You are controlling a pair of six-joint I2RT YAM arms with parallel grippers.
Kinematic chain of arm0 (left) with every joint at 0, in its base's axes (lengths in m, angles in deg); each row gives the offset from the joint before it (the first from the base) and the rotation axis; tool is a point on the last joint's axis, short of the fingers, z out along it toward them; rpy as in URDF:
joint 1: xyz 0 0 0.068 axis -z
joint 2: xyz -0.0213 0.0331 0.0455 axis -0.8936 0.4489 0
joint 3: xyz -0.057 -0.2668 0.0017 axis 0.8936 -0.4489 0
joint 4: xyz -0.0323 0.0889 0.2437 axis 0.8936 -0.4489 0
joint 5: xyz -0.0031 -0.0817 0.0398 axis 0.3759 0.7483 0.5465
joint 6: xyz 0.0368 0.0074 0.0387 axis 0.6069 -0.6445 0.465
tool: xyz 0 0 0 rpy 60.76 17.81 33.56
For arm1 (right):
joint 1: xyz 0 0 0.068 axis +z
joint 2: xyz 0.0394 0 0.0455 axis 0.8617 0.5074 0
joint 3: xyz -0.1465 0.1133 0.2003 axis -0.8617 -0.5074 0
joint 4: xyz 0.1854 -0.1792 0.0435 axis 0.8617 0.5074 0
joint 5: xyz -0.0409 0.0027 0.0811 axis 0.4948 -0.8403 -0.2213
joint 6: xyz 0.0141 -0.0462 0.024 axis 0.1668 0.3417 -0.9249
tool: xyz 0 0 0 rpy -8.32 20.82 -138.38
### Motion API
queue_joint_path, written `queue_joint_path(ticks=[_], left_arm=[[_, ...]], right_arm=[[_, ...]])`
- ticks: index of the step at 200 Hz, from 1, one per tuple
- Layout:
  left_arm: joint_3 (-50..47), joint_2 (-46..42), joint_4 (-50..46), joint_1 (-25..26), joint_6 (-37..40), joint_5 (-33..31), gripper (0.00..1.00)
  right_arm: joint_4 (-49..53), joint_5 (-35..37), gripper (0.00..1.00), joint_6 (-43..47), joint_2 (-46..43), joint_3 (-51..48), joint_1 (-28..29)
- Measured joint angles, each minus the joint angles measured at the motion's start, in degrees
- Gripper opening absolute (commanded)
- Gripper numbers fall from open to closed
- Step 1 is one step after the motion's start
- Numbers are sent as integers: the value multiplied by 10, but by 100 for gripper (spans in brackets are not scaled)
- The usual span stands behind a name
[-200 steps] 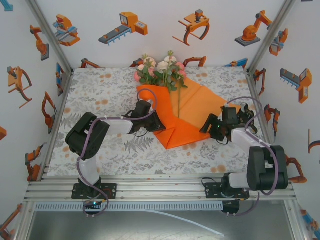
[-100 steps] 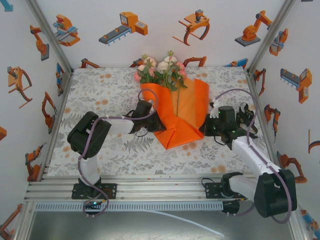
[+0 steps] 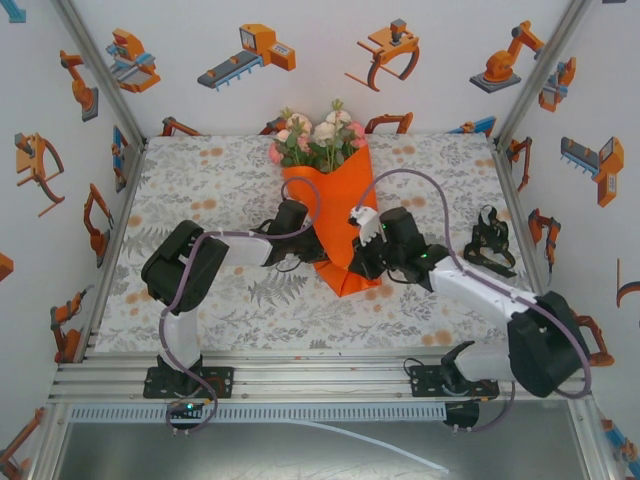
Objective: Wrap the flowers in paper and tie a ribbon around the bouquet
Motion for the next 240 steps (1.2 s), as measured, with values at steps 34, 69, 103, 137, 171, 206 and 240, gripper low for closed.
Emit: queue_joint_path(ticks=[34,69,103,137,171,206,240], left_arm=[[0,1,3,1,-4,-1,24],[0,1,3,1,-6,-1,24],[3,4,3,1,-6,-2,24],[13,12,3,1,-8,0,24],[15,13,1,0,-6,2,24],[15,13,1,0,-6,2,26],[14,1,-19,0,-9,-7,27]], right_arm=[[-54,1,0,-46,64,0,14],[-75,57,0,-113,70,24,14],[-106,121,0,-194,71,50,14],[-129,99,0,-240,116,64,14],[-190,41,0,-248,143,41,4],[-225,49,0,-252,156,29,1],[-220,79,0,-256,180,30,-3]])
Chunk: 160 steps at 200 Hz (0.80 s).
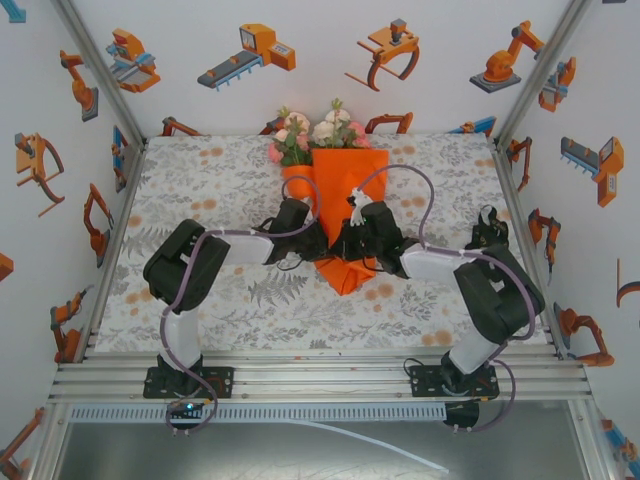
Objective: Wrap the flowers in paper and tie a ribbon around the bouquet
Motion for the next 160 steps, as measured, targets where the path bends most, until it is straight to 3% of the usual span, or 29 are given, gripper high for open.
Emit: queue_joint_path(ticks=[100,160], left_arm=[[16,-75,-166,-29,-38,-52,29],[62,-116,-226,-116,-43,-69,36]], right_arm=[[47,-5,0,11,27,-12,-17],[48,-19,0,34,27,-12,-17]])
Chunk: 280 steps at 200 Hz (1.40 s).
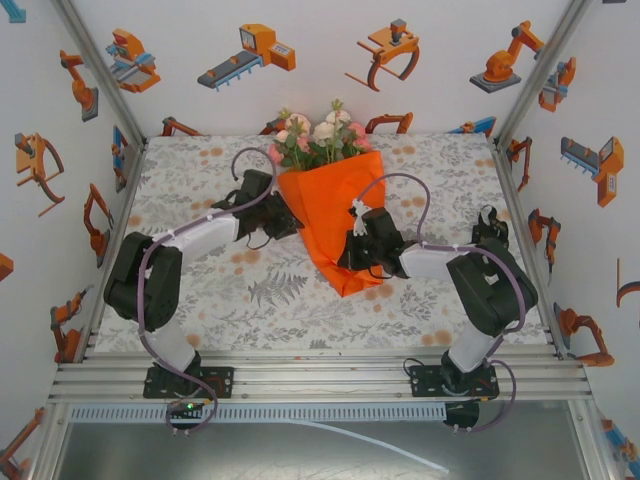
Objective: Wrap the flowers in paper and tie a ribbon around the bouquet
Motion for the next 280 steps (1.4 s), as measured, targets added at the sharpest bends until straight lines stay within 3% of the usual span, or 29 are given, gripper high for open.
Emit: queue_joint_path(ticks=[44,91,111,128,146,159,170,204,228,245,258,280], left_arm=[[33,71,64,-22,-1,63,45],[46,112,96,-20,-3,88,45],[58,124,97,-20,-3,88,40],[66,132,101,-21,-2,91,25],[72,143,107,-21,-2,94,0],[73,149,107,-21,0,95,0],[74,153,106,-21,2,96,0],[76,158,94,-24,14,96,0],[78,158,89,-27,19,96,0],[78,159,87,-28,21,96,0],[80,160,87,-29,23,96,0],[82,161,85,-28,25,96,0]], right_arm=[[16,-11,0,10,0,8,0],[28,-34,0,18,0,19,0],[31,-45,0,20,2,24,0],[33,-50,0,22,4,27,0],[37,-52,10,24,6,30,0],[45,-52,28,25,7,35,0],[56,-55,37,29,7,42,0],[127,-53,48,43,-46,59,-2],[159,-51,46,33,-131,58,-26],[168,-45,38,-5,-170,57,-70],[176,-42,31,-35,-175,57,-104],[192,-52,29,-67,-147,51,-131]])
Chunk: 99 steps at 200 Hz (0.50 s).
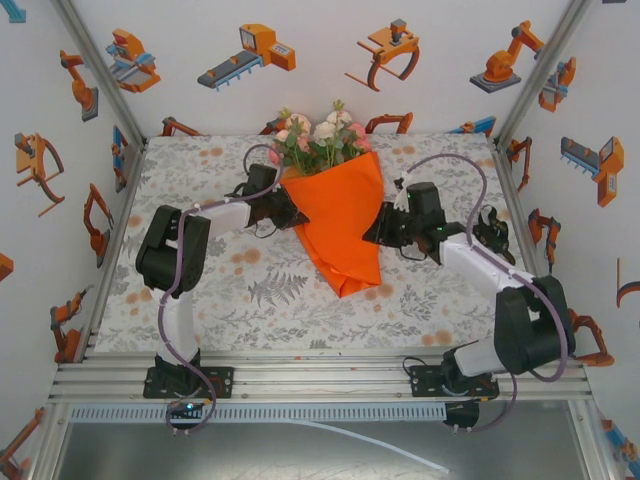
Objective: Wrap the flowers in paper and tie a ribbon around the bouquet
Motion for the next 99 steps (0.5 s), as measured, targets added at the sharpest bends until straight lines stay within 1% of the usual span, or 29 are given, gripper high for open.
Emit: queue_joint_path(ticks=[34,51,72,79,94,99], left_arm=[[0,0,-6,0,0,-2,0],[0,0,-16,0,2,-4,0],[0,0,-26,-3,6,-6,0],[0,0,-28,-3,7,-6,3],[0,0,-32,-4,12,-4,18],[1,0,-32,-4,14,-4,21]], right_arm=[[7,-26,33,-18,65,-49,5],[13,-42,35,-19,101,-55,4],[13,-54,39,-12,105,-50,4],[13,-56,39,-10,105,-49,4],[14,-60,40,-3,105,-47,5],[16,-60,41,-1,105,-46,5]])
